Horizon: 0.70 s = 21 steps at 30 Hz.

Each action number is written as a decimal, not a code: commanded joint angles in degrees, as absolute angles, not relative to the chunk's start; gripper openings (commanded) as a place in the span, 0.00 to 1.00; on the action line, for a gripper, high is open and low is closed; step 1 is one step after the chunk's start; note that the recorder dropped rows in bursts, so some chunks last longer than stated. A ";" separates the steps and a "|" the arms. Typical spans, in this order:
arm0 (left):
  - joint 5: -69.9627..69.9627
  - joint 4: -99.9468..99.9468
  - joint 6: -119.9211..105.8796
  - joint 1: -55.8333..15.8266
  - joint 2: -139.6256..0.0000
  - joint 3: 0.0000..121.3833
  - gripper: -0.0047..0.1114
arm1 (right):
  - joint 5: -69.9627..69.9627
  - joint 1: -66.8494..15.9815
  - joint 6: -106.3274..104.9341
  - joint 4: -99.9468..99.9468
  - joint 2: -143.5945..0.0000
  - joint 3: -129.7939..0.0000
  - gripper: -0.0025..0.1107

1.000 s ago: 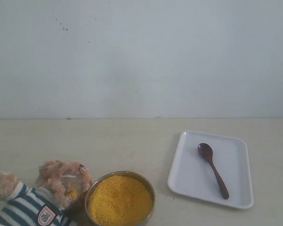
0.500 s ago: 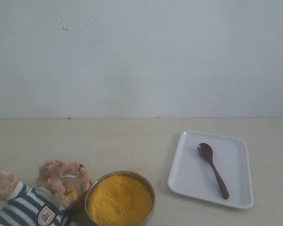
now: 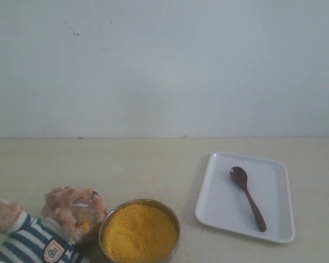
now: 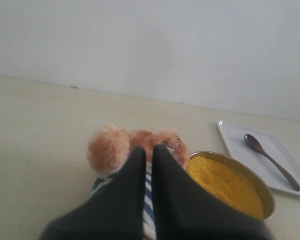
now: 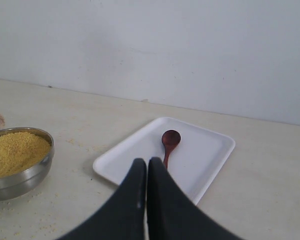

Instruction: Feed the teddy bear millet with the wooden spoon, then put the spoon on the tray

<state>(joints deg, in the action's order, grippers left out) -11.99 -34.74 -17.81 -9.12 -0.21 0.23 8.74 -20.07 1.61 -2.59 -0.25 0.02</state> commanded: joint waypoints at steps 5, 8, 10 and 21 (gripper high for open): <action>-8.57 -17.50 -1.88 -9.22 0.00 0.00 0.07 | 8.41 -19.96 1.37 -2.82 0.00 0.00 0.02; -9.42 -11.51 4.50 -9.22 0.00 0.00 0.07 | 8.41 -19.96 1.37 -2.82 0.00 0.00 0.02; -9.69 -9.55 5.64 -9.22 0.00 0.00 0.07 | 8.41 -19.96 1.37 -2.82 0.00 0.00 0.02; -7.41 -8.73 4.03 -9.22 0.00 0.00 0.07 | 8.41 -19.96 1.37 -2.82 0.00 0.00 0.02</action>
